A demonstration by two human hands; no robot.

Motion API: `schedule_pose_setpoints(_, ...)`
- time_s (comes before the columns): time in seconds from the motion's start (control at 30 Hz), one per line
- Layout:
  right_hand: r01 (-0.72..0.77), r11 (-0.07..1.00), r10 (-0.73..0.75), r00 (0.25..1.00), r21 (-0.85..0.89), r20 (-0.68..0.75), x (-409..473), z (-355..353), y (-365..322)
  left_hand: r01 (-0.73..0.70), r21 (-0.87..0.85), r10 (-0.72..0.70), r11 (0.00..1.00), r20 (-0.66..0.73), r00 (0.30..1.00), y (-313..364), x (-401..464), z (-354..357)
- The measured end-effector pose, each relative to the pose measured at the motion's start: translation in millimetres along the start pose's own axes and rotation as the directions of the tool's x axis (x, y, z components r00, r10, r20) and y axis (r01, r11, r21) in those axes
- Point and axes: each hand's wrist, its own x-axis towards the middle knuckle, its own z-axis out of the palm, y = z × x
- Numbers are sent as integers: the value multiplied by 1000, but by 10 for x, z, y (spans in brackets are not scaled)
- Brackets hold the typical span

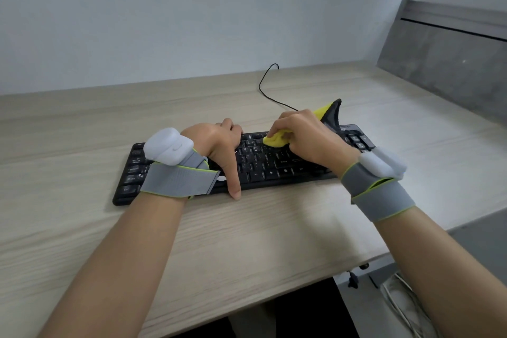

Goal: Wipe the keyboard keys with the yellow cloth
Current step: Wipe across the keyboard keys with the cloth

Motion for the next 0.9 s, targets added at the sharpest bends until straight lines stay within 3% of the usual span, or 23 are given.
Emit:
schedule_pose_setpoints(0.13,-18,1000,19,999,11,-50,48,120,-123,0,3,0,1000,-3,1000,9,-8,-5)
schedule_pose_setpoints(0.33,79,994,-83,995,75,52,-68,37,-122,-2,3,2,1000,19,1000,4,-16,-14)
schedule_pose_setpoints(0.57,5,1000,-5,1000,10,-4,31,52,-105,2,0,-2,1000,27,1000,11,-29,-23)
schedule_pose_setpoints(0.73,92,994,-97,991,67,91,-33,55,-180,-3,4,3,1000,10,1000,0,-20,-18)
schedule_pose_setpoints(0.9,48,998,-52,992,36,119,-39,-83,-60,1,-1,-1,1000,10,1000,-4,-25,-10)
